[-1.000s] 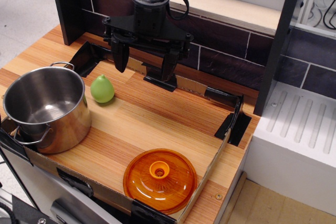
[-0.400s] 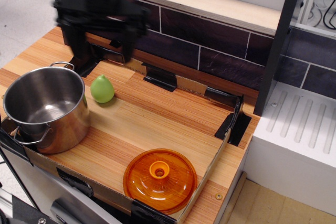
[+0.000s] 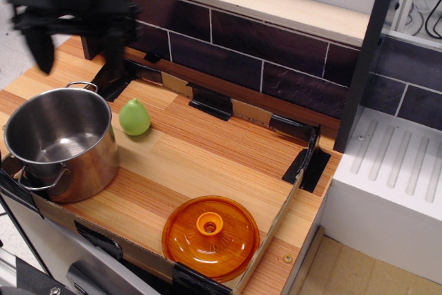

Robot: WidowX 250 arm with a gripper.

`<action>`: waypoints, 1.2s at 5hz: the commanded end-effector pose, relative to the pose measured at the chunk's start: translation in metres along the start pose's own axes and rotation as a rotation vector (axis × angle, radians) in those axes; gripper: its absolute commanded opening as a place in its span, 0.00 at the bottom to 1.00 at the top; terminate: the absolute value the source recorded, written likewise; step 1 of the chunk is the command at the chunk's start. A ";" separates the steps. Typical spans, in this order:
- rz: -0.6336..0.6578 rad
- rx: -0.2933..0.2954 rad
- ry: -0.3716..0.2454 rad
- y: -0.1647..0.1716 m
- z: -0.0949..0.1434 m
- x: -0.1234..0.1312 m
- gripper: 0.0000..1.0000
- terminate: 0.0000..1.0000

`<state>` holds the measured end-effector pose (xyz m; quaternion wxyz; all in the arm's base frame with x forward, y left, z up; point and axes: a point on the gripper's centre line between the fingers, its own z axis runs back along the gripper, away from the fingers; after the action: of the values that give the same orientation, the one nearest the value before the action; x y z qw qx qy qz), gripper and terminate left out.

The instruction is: Topple metal pot

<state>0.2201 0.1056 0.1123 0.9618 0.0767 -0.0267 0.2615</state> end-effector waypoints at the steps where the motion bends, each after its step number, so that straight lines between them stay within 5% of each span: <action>1: 0.017 0.135 -0.011 0.032 -0.023 -0.016 1.00 0.00; 3: -0.061 0.125 -0.014 0.045 -0.041 -0.032 1.00 0.00; 6: 0.003 0.116 -0.004 0.041 -0.070 -0.030 1.00 0.00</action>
<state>0.1683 0.1345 0.0373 0.9563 0.1285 0.0022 0.2626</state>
